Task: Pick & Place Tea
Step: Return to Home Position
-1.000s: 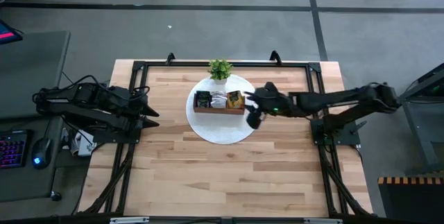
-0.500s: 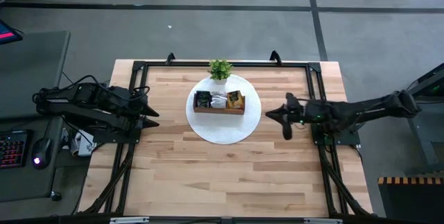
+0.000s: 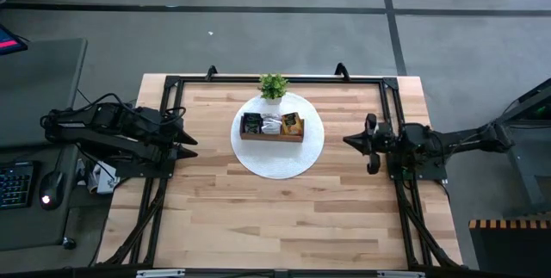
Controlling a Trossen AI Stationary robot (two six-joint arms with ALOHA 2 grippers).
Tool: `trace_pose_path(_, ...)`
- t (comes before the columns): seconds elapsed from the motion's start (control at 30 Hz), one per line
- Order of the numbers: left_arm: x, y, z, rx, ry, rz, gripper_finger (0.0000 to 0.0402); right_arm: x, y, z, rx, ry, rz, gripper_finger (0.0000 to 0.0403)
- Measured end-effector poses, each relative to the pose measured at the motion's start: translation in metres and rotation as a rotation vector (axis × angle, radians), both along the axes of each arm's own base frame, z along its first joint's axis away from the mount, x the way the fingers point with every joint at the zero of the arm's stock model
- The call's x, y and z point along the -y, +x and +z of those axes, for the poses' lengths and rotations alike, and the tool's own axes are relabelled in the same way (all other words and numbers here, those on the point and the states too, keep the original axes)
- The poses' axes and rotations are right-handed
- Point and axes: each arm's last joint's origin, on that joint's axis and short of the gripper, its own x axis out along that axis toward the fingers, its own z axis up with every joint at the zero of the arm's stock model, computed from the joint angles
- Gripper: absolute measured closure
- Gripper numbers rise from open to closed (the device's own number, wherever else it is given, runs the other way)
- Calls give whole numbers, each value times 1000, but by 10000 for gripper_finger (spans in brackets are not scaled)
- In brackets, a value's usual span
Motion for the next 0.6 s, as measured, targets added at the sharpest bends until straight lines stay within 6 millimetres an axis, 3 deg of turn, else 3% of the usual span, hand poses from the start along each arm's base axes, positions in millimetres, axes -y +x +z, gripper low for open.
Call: trace_pose_path(0.6, 0, 0, 0, 0, 0, 0, 179, 9, -17, -37, 96, -2, -1, 403)
